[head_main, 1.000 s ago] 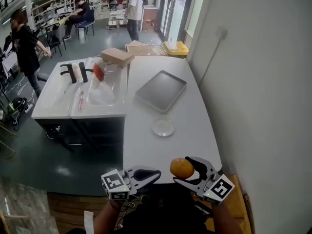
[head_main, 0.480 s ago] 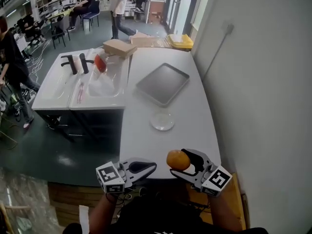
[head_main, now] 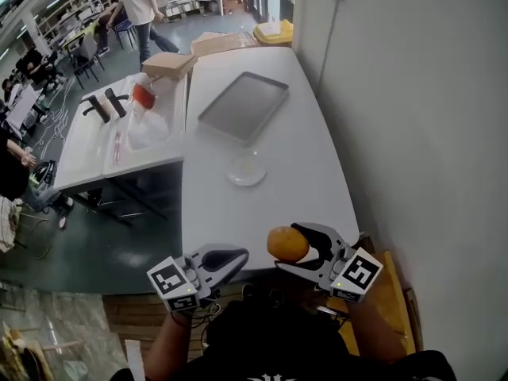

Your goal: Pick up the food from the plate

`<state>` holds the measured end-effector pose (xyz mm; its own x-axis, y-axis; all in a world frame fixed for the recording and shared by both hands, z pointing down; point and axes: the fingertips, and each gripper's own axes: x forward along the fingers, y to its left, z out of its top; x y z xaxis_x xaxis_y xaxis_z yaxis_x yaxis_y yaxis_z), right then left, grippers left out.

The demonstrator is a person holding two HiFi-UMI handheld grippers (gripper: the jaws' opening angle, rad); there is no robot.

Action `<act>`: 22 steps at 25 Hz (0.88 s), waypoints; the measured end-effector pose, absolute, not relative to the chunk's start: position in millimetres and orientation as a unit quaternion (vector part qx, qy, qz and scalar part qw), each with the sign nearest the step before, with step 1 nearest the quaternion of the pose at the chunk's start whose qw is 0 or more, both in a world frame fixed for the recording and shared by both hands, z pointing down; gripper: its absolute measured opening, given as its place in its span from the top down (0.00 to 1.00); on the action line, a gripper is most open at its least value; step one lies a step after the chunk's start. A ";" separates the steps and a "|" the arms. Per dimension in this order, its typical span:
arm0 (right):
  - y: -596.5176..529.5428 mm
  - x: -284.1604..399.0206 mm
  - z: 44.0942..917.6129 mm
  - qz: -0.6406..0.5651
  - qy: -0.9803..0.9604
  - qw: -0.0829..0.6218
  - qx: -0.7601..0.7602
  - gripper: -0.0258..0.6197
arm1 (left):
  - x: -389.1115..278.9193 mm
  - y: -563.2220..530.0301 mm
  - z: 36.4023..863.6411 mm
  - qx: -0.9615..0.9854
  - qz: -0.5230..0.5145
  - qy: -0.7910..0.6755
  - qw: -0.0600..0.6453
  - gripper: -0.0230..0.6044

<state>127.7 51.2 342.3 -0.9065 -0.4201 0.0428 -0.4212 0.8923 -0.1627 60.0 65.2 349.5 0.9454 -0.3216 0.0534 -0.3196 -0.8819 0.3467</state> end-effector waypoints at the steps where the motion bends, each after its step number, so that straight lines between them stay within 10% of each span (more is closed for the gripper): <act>1: 52.6 130.2 344.6 0.085 -0.974 0.000 0.210 0.43 | 64.4 68.7 352.2 0.970 -0.001 -0.168 0.178 0.95; 22: 99.9 136.8 364.8 0.100 -0.980 -0.010 0.172 0.43 | 90.1 128.7 370.9 0.966 0.033 -0.180 0.183 0.95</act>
<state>136.8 99.9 364.8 -0.9403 -0.3400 0.0142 -0.3359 0.9205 -0.1996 90.1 128.7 370.9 0.9332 -0.3352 0.1293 -0.3593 -0.8681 0.3424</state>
